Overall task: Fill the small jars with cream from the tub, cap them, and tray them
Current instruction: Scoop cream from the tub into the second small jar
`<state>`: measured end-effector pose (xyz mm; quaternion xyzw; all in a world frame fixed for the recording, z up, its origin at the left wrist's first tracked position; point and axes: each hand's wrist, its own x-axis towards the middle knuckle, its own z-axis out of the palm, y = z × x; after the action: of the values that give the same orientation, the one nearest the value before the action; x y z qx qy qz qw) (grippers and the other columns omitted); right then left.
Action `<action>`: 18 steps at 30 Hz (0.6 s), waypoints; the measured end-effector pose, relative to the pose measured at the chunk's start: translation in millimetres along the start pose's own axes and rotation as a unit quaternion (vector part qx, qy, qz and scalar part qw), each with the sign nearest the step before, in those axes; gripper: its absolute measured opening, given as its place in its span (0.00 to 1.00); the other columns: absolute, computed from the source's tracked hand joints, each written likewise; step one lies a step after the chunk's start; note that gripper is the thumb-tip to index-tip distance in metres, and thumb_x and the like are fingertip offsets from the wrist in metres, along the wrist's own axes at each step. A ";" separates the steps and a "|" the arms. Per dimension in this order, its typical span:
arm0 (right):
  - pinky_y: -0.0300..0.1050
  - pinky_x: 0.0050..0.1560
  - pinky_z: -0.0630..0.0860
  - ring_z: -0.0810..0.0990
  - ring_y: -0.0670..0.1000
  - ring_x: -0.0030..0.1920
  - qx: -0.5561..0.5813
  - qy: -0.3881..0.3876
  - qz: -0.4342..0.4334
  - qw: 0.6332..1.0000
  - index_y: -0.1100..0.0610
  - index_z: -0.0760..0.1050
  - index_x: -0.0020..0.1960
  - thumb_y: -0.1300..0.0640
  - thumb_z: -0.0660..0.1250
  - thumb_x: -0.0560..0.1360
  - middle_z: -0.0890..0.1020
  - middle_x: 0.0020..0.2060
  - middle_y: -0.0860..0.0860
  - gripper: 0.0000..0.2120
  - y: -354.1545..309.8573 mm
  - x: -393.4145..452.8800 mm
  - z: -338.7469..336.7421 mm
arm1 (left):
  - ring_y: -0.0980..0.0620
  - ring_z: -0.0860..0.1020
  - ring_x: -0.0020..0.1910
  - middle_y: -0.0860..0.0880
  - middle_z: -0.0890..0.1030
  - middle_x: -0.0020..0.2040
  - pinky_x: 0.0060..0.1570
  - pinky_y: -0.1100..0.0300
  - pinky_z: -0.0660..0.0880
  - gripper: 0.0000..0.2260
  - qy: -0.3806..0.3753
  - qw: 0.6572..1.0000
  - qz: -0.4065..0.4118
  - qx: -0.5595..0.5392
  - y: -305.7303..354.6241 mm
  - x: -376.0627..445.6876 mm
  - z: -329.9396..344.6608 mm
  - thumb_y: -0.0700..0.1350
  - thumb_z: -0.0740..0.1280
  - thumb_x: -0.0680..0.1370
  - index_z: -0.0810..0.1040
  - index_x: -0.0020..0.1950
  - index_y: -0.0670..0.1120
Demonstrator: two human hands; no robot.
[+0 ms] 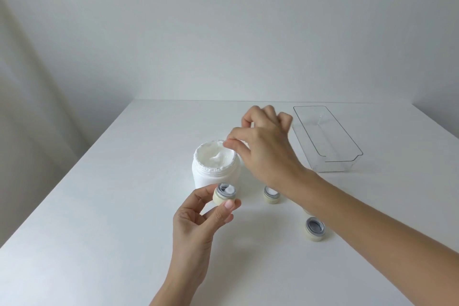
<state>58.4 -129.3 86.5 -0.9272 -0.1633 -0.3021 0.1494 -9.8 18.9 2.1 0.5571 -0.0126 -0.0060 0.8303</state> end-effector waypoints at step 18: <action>0.50 0.50 0.60 0.78 0.56 0.46 0.099 -0.197 0.209 0.953 0.60 0.81 0.37 0.50 0.61 0.78 0.80 0.31 0.49 0.18 11.2 28.6 18.9 | 0.42 0.86 0.45 0.45 0.86 0.51 0.40 0.64 0.79 0.18 0.003 1.000 0.004 -0.003 -3.8 1.6 -4.4 0.44 0.81 0.60 0.83 0.49 0.47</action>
<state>94.3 -126.2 87.4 -0.9623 -0.0207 -0.0573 0.2650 -8.0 21.5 -3.0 0.5546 -0.0121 -0.0013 0.8320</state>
